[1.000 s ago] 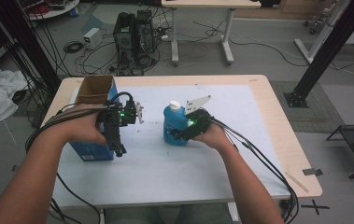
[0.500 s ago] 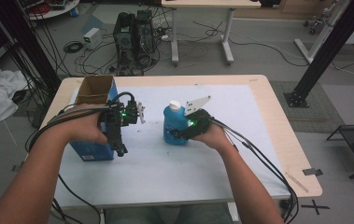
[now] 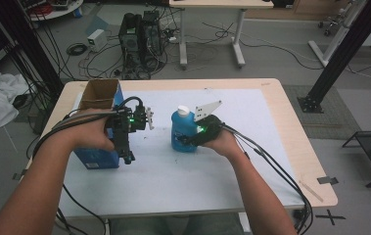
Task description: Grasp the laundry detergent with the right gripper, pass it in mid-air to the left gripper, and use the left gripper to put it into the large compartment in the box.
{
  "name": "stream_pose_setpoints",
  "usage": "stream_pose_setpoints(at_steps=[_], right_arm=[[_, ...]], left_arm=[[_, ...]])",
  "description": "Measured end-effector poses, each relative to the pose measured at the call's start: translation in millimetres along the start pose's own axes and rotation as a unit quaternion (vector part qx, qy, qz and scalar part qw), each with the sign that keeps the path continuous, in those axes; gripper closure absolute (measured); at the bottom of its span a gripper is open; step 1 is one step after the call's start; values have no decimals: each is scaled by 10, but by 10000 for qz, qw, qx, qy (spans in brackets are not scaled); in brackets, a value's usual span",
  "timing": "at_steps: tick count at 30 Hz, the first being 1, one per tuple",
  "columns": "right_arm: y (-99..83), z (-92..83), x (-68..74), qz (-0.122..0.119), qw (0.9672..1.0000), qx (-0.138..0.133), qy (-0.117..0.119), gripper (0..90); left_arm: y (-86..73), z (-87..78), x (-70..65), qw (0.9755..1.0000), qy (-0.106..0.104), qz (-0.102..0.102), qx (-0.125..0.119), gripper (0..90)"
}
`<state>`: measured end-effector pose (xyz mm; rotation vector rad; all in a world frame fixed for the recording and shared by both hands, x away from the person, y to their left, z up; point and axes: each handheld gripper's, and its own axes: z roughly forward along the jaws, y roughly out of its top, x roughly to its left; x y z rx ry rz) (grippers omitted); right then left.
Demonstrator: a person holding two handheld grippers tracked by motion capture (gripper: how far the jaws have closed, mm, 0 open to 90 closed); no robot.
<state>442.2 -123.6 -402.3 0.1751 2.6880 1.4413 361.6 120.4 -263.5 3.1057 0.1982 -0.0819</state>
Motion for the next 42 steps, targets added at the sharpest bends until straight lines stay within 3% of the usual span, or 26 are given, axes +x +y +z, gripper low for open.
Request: stream_pose_setpoints(at_steps=[18, 26, 33, 42], right_arm=[[50, -68, 72, -130, 9999, 78, 81, 461], [225, -334, 201, -267, 9994, 52, 202, 458], [367, -601, 380, -460, 9979, 207, 415, 456], [433, -696, 582, -621, 9957, 281, 628, 455]], left_arm=[[49, -40, 6, 10000, 37, 33, -13, 29], [119, -143, -10, 9999, 105, 115, -19, 29], [257, -265, -35, 9997, 97, 239, -13, 29], [449, -429, -108, 9993, 84, 359, -31, 29]])
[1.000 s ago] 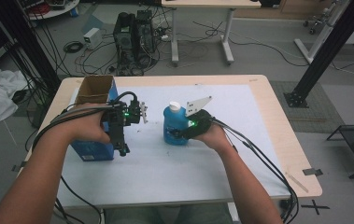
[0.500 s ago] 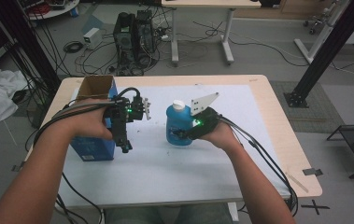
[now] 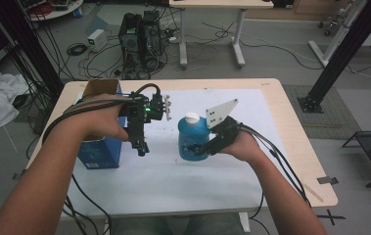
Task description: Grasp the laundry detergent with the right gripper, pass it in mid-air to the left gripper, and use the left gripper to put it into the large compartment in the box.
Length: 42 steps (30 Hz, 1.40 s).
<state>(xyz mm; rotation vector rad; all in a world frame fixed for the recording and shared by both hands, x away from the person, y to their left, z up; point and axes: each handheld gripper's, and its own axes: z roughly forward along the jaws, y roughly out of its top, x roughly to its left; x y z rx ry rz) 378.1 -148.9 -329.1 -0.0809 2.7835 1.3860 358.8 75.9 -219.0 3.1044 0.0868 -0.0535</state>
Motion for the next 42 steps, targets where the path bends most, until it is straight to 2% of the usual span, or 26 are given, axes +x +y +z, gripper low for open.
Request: stream_pose_setpoints(at_steps=[6, 10, 12, 17, 18, 20, 22, 27, 30, 32, 33, 34, 36, 39, 41, 42], right_arm=[[18, 78, 83, -129, 9998, -66, 133, 455], [11, 165, 125, -139, 9996, -41, 224, 454], [7, 235, 132, -225, 9993, -132, 281, 454], [-9, 350, 164, -80, 9990, -142, 420, 454], [-15, 375, 153, -151, 9989, -186, 404, 454], [-18, 407, 166, -61, 9988, -170, 462, 454], [-18, 438, 161, -147, 9985, -254, 453, 454], [-13, 470, 164, -129, 9983, -291, 485, 455], [-6, 489, 165, -143, 9982, -310, 483, 455], [-5, 502, 179, -96, 9983, -336, 458, 455], [-4, 504, 173, -162, 9982, -368, 444, 455], [-6, 498, 191, -64, 9984, -270, 488, 455], [-5, 496, 198, -64, 9985, -248, 485, 455], [-2, 498, 195, -141, 9986, -278, 436, 455], [-4, 491, 201, -93, 9984, -213, 522, 455], [-4, 483, 210, -20, 9984, -165, 536, 455]], left_arm=[[117, -86, -42, 9999, 17, 133, -94, 29], [162, -97, -63, 9998, -36, 131, -108, 29], [174, -99, -66, 9998, -25, 148, -132, 29], [208, -106, -82, 9998, -66, 147, -115, 29], [213, -101, -89, 9998, -67, 160, -135, 29], [233, -103, -100, 9998, -32, 167, -110, 29], [254, -99, -104, 9997, -47, 210, -120, 29], [327, -64, -121, 9997, -69, 219, 8, 29], [369, -28, -130, 9997, -166, 193, 5, 29], [426, -6, -133, 9996, -96, 273, 44, 29], [451, 5, -137, 9995, -71, 298, 53, 29], [474, 14, -146, 9996, -111, 267, 75, 29], [520, 31, -145, 9993, -86, 359, 90, 29], [577, 62, -160, 9994, -106, 330, 45, 29], [608, 72, -160, 9992, -56, 374, 87, 29], [615, 83, -174, 9995, -94, 298, 89, 29]])
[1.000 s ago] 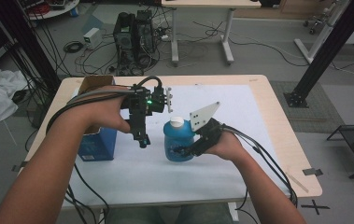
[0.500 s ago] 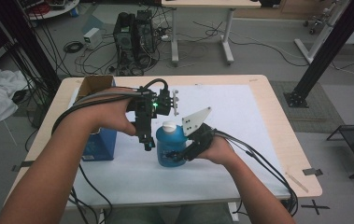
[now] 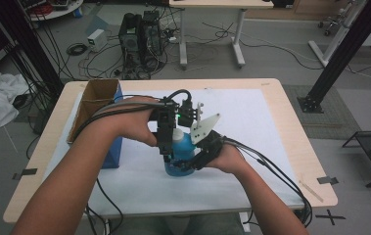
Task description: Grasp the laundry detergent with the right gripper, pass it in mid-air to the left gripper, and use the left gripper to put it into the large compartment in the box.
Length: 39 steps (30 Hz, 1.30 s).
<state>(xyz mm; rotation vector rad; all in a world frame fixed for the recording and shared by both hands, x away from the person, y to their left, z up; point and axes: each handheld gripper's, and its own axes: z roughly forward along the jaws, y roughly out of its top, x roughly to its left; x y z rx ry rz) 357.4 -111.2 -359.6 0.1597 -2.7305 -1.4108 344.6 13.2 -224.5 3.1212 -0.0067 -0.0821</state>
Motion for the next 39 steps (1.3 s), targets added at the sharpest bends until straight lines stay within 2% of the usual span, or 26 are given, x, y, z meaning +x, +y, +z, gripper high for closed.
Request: stream_pose_setpoints(at_steps=[1, 3, 4, 5, 6, 7, 8, 9, 10, 11, 16, 17, 18, 20, 22, 23, 27, 29, 30, 31, 33, 34, 37, 38, 39], right_arm=[[-3, -4, 8, 32, 10000, 43, -7, 455], [0, -54, 64, 438, 9986, 311, 14, 454], [3, -69, 86, 593, 9975, 394, 27, 455], [4, -80, 108, 704, 9965, 452, -1, 455], [10, -94, 129, 853, 9948, 548, -12, 454], [24, -111, 170, 1163, 9910, 662, -23, 455], [24, -124, 182, 1235, 9896, 733, -13, 455], [31, -137, 196, 1333, 9879, 792, -19, 455], [39, -150, 211, 1435, 9860, 851, -21, 455], [54, -151, 246, 1679, 9817, 894, -76, 455], [84, -194, 301, 2110, 9702, 1186, -71, 455], [37, -18, 36, 132, 9997, -91, -158, 455], [22, -3, -9, -141, 9994, -208, -250, 455], [20, -12, 24, 80, 9998, -101, -154, 455], [21, -16, 34, 151, 9998, -74, -118, 454], [21, -19, 25, 53, 9999, -69, -104, 455], [21, -23, 30, 102, 9999, -61, -90, 454], [21, -20, 31, 97, 9999, -77, -108, 455], [23, -20, 4, -67, 9997, -136, -169, 455], [22, -11, -6, -145, 9994, -208, -219, 455], [22, -30, 21, 47, 9999, -49, -88, 455], [22, -29, 12, 17, 9999, -78, -99, 455], [18, -29, 5, -13, 9999, -66, -90, 455], [19, -17, 17, 68, 9999, -90, -120, 455], [26, -23, 46, 260, 9996, -41, -96, 455]], left_arm=[[19, 11, 4, 10000, 3, 28, 1, 29], [44, 31, 4, 10000, 16, 27, 15, 29], [62, 44, 24, 9999, 61, 125, 27, 29], [63, 53, 6, 10000, 6, -29, 39, 29], [79, 61, 30, 9999, 75, 130, 66, 29], [82, 76, 19, 10000, 32, 30, 59, 29], [95, 82, 38, 9999, 92, 129, 57, 29], [97, 96, 27, 10000, 21, 38, 45, 29], [107, 106, 31, 9999, 54, 82, 42, 29], [114, 112, 27, 9999, 74, 71, 40, 29], [142, 141, 37, 9999, 95, 117, 36, 29], [148, 143, 42, 9997, 166, 168, 38, 29], [149, 155, 40, 9998, 109, 134, 58, 29], [149, 164, 39, 9999, 95, 81, 69, 30], [151, 179, 41, 9998, 172, 81, 109, 30], [155, 183, 53, 9996, 238, 140, 111, 29], [165, 200, 65, 9997, 132, 113, 171, 34], [174, 210, 68, 9996, 185, 143, 173, 35], [180, 211, 71, 9994, 218, 189, 178, 35], [183, 224, 60, 9997, 160, 98, 148, 36], [193, 229, 60, 9996, 178, 136, 183, 52], [195, 231, 61, 9996, 178, 150, 182, 92], [195, 238, 65, 9997, 160, 132, 142, 92], [194, 239, 67, 9997, 156, 125, 138, 92], [192, 244, 68, 9998, 115, 113, 123, 92]])
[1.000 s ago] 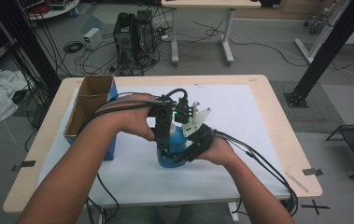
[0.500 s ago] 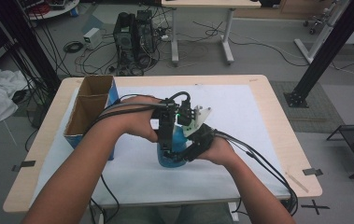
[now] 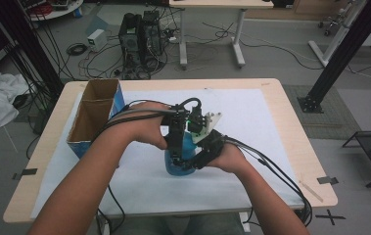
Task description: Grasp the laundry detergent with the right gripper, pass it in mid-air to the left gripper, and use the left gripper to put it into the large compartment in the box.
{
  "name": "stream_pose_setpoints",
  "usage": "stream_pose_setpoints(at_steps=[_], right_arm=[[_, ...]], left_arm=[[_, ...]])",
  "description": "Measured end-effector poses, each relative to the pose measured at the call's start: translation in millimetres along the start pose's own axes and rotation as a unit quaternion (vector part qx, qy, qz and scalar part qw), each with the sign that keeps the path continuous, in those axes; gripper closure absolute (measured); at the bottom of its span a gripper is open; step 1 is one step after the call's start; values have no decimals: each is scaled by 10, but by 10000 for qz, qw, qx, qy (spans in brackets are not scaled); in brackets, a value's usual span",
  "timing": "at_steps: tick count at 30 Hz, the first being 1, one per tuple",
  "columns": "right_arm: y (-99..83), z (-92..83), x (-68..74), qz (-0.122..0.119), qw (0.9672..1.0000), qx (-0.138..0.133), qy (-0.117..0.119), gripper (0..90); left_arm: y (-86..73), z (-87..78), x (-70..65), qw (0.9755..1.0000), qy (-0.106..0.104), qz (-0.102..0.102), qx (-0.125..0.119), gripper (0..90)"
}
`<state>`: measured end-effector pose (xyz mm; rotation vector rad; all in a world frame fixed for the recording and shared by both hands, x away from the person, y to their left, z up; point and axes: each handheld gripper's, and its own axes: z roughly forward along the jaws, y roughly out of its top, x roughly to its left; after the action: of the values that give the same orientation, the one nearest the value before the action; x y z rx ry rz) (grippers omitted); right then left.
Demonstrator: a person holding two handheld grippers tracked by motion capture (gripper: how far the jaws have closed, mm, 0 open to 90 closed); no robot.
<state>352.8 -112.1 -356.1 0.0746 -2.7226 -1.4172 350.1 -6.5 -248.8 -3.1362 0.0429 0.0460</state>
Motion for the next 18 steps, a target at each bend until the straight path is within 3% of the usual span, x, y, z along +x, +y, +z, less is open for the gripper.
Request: stream_pose_setpoints(at_steps=[18], right_arm=[[-12, 12, -26, -4, 10000, -8, 22, 455]], left_arm=[[-3, 13, 24, 10000, 79, 19, -41, 169]])
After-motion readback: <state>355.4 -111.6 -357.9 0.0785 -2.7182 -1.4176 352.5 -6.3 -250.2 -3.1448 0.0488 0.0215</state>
